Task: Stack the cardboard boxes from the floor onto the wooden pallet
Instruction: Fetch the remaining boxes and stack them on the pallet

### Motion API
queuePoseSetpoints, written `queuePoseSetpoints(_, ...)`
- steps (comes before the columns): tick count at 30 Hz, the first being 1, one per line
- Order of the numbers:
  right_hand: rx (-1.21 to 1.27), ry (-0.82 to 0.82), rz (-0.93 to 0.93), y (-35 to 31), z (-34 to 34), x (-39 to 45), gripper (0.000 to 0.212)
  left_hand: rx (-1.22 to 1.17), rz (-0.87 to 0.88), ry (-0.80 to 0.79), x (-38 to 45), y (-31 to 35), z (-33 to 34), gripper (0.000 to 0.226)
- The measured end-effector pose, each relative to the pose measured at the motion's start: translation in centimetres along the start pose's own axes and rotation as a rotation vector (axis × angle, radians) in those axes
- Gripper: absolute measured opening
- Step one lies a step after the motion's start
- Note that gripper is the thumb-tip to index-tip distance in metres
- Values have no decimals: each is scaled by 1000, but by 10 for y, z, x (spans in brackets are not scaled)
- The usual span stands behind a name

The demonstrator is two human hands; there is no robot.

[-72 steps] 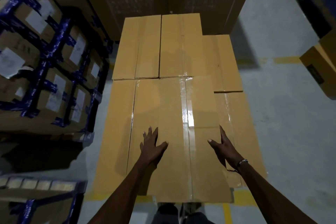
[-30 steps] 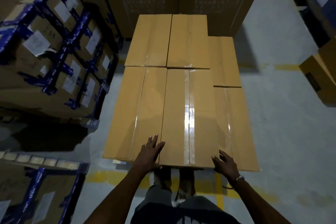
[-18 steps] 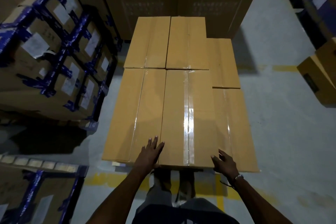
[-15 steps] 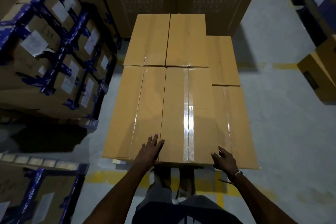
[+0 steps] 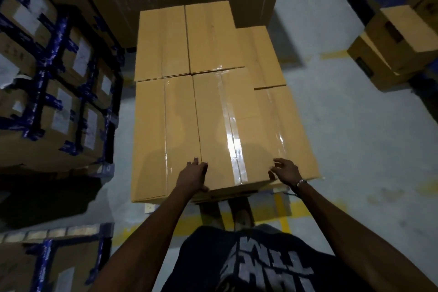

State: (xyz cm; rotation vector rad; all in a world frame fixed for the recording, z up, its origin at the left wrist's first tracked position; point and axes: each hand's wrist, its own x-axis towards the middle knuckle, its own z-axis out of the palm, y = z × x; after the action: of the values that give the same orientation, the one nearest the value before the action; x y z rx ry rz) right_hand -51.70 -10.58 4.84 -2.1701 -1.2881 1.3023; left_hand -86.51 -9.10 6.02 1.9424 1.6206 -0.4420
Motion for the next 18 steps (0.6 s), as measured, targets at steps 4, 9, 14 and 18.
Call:
queuePoseSetpoints(4, 107, 84, 44, 7, -7, -23, 32, -140, 35, 111, -2, 7, -10, 80)
queuePoseSetpoints(9, 327, 229, 46, 25, -15, -60, 26, -648, 53, 267, -6, 43, -20, 46)
queuePoseSetpoints(14, 565, 352, 113, 46, -36, -107, 22, -846, 150, 211, -6, 109, -28, 14)
queuePoseSetpoints(18, 672, 441, 145, 90, -58, -133, 19, -854, 257, 81, -1, 161, -22, 15)
